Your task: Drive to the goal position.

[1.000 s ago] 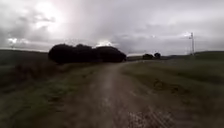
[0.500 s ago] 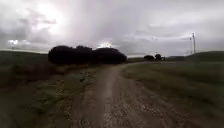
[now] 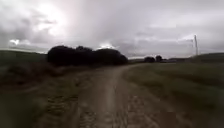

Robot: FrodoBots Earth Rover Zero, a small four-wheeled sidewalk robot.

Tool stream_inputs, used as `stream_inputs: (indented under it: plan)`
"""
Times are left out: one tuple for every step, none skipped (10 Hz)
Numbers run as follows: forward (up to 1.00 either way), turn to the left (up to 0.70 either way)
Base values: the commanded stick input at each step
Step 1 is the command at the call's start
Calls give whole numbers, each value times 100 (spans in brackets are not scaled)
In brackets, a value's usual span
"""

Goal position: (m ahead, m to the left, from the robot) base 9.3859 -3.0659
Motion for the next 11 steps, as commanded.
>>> stream_inputs:
  plan:
    - [100, 0]
    - [100, 0]
    - [100, 0]
    - [100, 0]
    - [100, 0]
    - [100, 0]
    - [100, 0]
    - [100, 0]
    - [100, 0]
    - [100, 0]
    - [100, 0]
